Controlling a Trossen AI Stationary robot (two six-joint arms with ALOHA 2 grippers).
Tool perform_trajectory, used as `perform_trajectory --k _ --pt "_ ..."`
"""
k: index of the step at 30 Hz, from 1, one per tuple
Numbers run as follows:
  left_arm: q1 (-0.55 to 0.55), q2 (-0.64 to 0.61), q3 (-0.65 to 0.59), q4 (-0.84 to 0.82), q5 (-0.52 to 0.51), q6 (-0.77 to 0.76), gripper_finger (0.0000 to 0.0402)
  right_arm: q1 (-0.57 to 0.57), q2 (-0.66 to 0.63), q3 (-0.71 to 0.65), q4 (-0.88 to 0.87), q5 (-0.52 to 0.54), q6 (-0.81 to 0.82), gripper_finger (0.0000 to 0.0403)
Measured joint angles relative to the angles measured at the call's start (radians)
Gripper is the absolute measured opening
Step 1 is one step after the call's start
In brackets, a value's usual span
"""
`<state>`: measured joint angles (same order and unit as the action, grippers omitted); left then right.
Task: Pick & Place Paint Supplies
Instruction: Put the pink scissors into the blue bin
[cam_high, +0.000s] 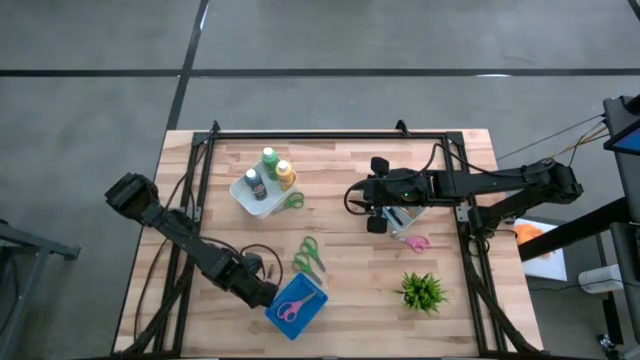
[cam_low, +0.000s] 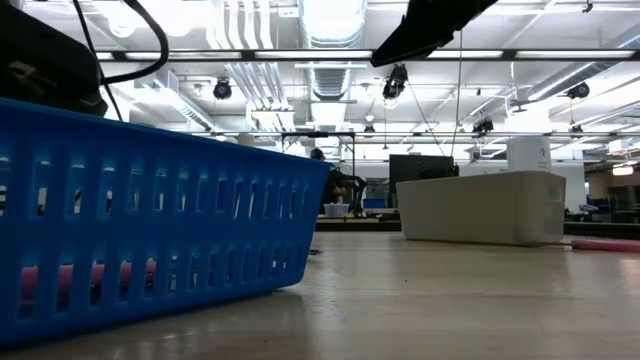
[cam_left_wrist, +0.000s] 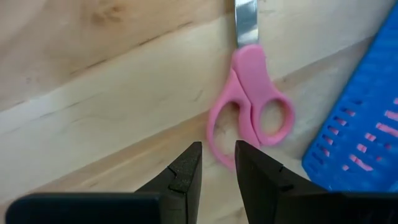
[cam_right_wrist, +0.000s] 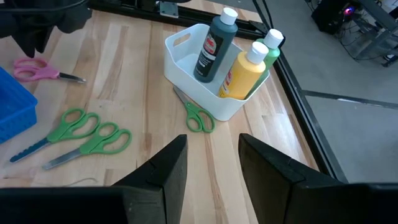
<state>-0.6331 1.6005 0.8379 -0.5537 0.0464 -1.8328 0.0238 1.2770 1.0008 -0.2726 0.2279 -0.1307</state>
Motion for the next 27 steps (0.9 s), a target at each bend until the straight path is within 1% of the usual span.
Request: perform_trajectory --k 13,16,19,25,27 --pt "0.003 -0.005 -0.090 0.104 0.000 -0.001 0.0098 0.000 0.000 0.000 0.000 0.000 0.000 0.0143" --pt "0.003 -0.005 -0.090 0.104 0.000 0.000 0.0093 0.000 0.000 0.000 0.000 0.000 0.000 0.0143" --pt "0.003 -0.004 -0.089 0.101 0.000 0.008 0.0071 0.000 0.000 0.000 0.000 0.000 0.000 0.0143" --pt "0.003 -0.003 -0.090 0.095 -0.001 0.003 0.0010 0.000 0.000 0.000 0.000 0.000 0.000 0.0143" --pt "0.003 -0.002 -0.090 0.109 -0.002 0.002 0.0005 0.000 0.000 0.000 0.000 0.000 0.000 0.0143"
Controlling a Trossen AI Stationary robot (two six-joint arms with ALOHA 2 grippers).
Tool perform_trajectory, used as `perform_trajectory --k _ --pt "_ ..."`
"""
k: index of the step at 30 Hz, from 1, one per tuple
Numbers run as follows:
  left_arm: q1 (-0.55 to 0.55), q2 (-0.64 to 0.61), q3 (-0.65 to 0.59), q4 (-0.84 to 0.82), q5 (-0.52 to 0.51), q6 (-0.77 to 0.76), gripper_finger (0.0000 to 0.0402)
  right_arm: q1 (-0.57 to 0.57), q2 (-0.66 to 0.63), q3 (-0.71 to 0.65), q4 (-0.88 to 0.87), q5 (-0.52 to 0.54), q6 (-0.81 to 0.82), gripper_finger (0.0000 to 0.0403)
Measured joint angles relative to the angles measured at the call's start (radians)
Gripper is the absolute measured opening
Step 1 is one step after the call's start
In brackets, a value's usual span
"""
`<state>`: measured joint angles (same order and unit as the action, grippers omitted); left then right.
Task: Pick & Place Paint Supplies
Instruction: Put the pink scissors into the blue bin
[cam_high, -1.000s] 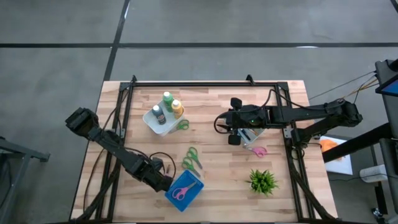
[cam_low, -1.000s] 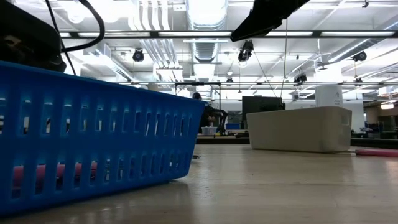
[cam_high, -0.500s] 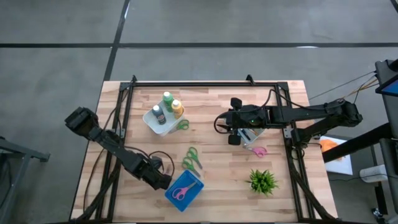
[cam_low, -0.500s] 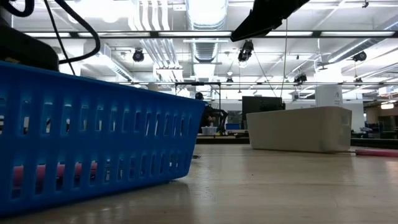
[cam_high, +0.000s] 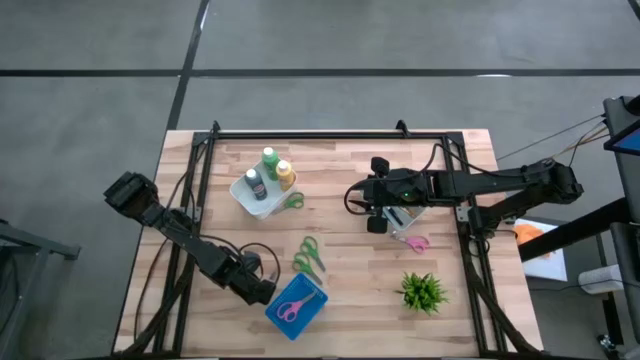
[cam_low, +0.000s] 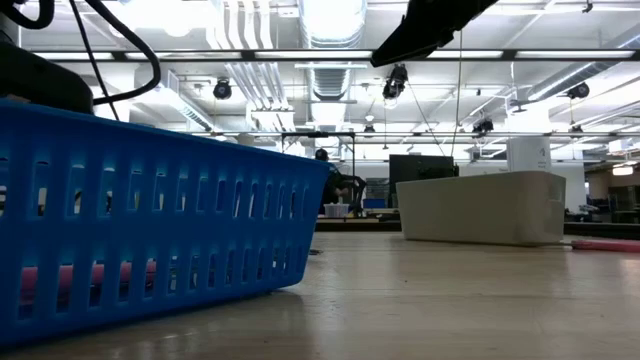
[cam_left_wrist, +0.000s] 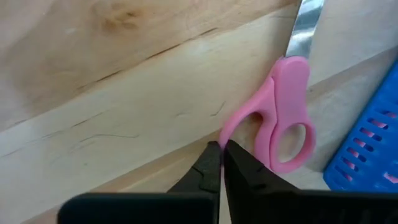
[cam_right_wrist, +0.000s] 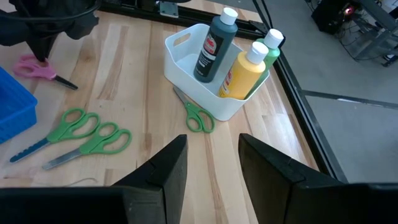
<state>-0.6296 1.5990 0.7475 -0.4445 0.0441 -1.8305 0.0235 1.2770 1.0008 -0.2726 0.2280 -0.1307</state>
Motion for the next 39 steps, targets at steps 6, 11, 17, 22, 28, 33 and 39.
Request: perform_trajectory --k 6,11,17,22,28,33,39 --pt "0.000 0.001 0.000 0.004 -0.004 0.000 0.0011 0.000 0.000 0.000 0.000 0.000 0.000 0.0143" --pt "0.000 -0.001 0.000 0.003 -0.005 0.000 0.0012 0.000 0.000 0.000 0.000 0.000 0.000 0.0143" --pt "0.001 -0.019 0.003 -0.012 -0.026 -0.001 0.0012 0.000 0.000 0.000 0.000 0.000 0.000 0.0143" --pt "0.001 -0.039 0.044 -0.112 -0.025 -0.002 0.0012 0.000 0.000 0.000 0.000 0.000 0.000 0.0143" --pt "0.001 -0.101 0.123 -0.273 -0.057 -0.002 0.0012 0.000 0.000 0.000 0.000 0.000 0.000 0.0143" --pt "0.001 -0.154 0.188 -0.362 -0.119 0.031 0.0012 0.000 0.000 0.000 0.000 0.000 0.000 0.0143" --pt "0.001 -0.153 0.268 -0.358 -0.153 0.101 0.0012 0.000 0.000 0.000 0.000 0.000 0.000 0.0143"
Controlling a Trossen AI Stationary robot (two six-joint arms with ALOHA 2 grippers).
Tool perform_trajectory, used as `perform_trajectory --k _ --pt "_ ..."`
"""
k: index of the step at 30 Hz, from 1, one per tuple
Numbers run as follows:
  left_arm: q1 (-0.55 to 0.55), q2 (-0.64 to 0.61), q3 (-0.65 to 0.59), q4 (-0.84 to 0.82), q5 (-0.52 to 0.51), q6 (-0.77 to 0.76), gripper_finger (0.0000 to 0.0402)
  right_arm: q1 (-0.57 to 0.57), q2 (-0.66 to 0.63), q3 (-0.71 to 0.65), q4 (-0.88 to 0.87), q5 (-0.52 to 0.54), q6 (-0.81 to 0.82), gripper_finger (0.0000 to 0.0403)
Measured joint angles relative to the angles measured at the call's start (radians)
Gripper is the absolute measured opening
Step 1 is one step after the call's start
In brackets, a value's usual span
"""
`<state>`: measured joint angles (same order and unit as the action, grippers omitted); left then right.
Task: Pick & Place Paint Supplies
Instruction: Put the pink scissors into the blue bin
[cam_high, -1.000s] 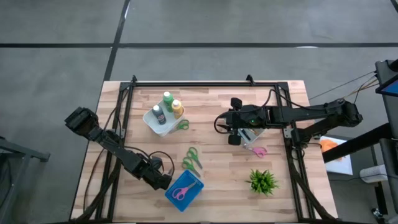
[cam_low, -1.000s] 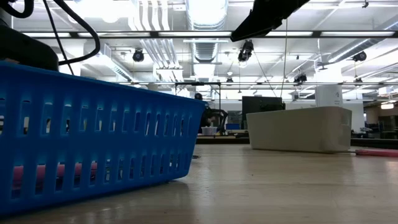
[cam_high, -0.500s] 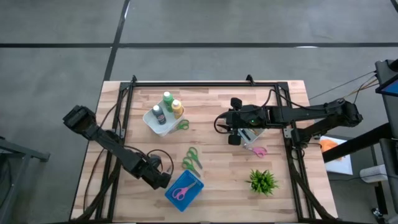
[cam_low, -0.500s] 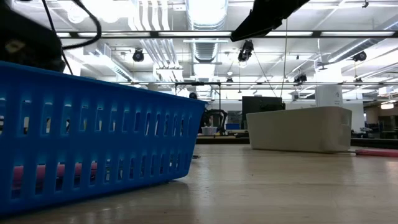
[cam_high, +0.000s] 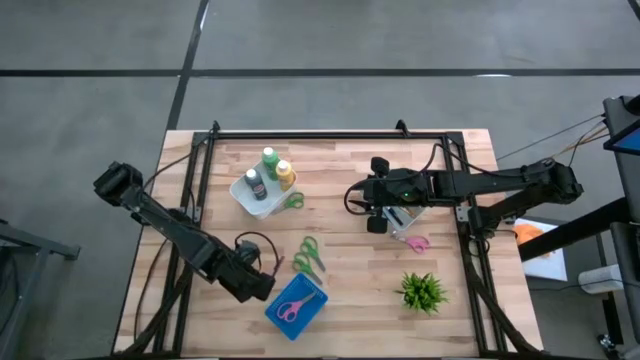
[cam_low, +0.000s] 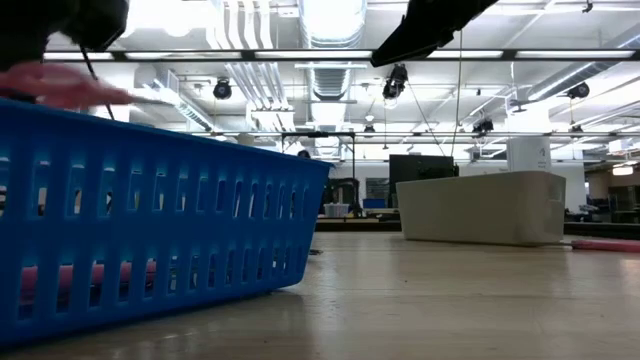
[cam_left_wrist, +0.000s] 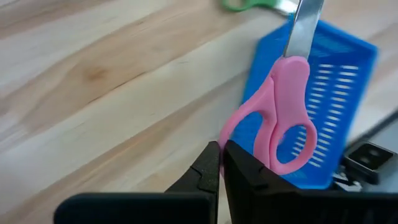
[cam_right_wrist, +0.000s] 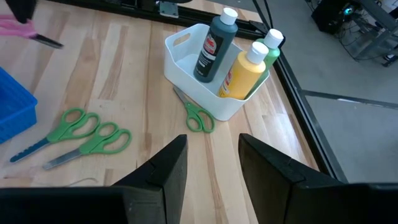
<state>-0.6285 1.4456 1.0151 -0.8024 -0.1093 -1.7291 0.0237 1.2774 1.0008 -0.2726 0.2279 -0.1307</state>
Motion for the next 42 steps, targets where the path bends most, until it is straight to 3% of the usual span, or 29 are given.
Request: perform_trajectory --k 8,21,42 --pt "0.003 0.139 0.138 0.017 -0.030 0.147 0.0012 0.000 0.000 0.000 0.000 0.000 0.000 0.0143" --pt "0.006 0.376 0.315 0.024 0.015 0.206 0.0012 0.000 0.000 0.000 0.000 0.000 0.000 0.0143" --pt "0.036 0.416 0.205 0.152 0.171 0.237 0.0012 0.000 0.000 0.000 0.000 0.000 0.000 0.0143"
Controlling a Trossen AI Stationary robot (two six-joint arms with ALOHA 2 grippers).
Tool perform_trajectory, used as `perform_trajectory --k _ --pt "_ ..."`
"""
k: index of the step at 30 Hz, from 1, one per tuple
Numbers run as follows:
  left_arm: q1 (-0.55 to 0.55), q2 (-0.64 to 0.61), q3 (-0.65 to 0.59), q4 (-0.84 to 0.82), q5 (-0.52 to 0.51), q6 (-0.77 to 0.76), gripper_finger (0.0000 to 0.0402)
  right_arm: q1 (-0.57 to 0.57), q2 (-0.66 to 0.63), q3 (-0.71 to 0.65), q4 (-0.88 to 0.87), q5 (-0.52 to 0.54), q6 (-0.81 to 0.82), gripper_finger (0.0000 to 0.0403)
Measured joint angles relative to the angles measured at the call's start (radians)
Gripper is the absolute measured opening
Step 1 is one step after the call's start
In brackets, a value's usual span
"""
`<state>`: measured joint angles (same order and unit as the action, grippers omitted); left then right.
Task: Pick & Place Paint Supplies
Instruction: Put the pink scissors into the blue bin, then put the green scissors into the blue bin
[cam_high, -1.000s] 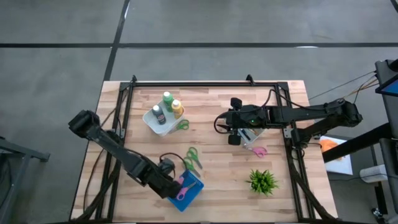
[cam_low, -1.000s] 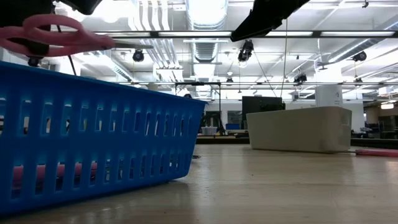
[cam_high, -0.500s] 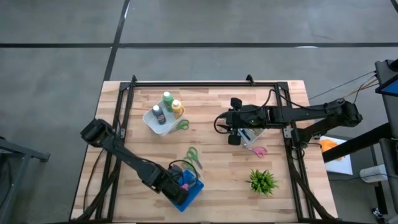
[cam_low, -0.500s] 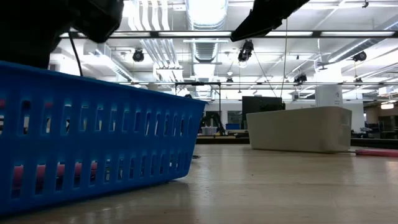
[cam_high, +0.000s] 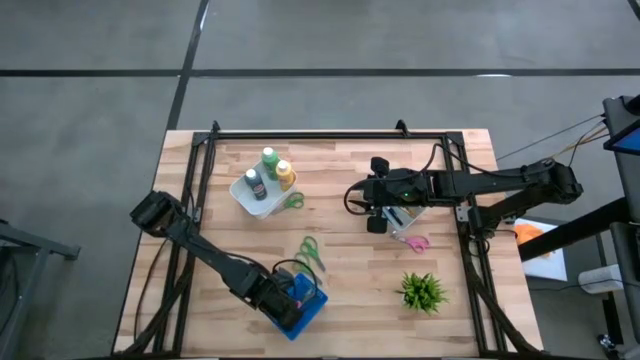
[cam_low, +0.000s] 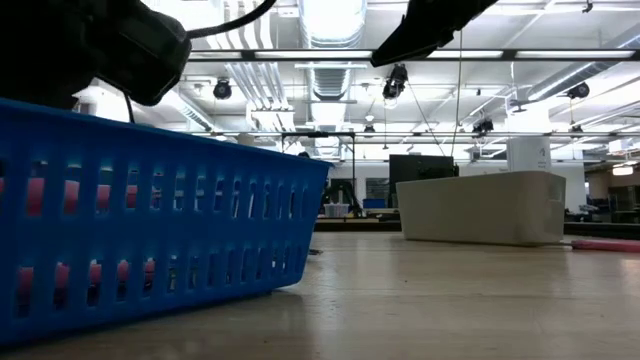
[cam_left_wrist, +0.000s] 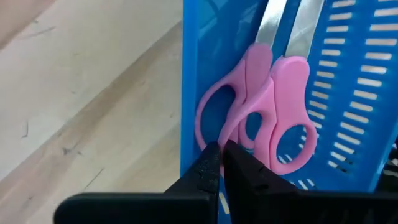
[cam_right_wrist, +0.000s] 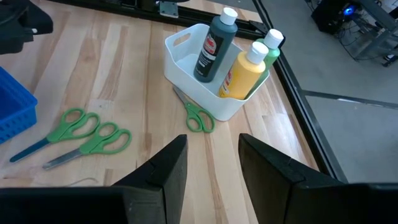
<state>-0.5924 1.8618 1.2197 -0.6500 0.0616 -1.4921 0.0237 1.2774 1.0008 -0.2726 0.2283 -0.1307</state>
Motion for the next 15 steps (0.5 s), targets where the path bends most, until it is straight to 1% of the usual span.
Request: perform_trajectory --k 3,5,11,15 --pt "0.007 0.000 -0.001 0.000 0.000 0.000 0.0014 0.000 0.000 0.000 0.000 0.000 0.000 0.0143" --pt "0.010 0.000 -0.001 -0.001 0.000 0.000 0.0022 0.000 0.000 0.000 0.000 0.000 0.000 0.0143" --pt "0.012 0.000 -0.001 0.000 0.000 0.001 0.0073 0.000 0.000 0.000 0.000 0.000 0.000 0.0143" --pt "0.013 0.000 -0.001 0.004 0.000 0.001 0.0095 0.000 0.000 0.000 0.000 0.000 0.000 0.0143"
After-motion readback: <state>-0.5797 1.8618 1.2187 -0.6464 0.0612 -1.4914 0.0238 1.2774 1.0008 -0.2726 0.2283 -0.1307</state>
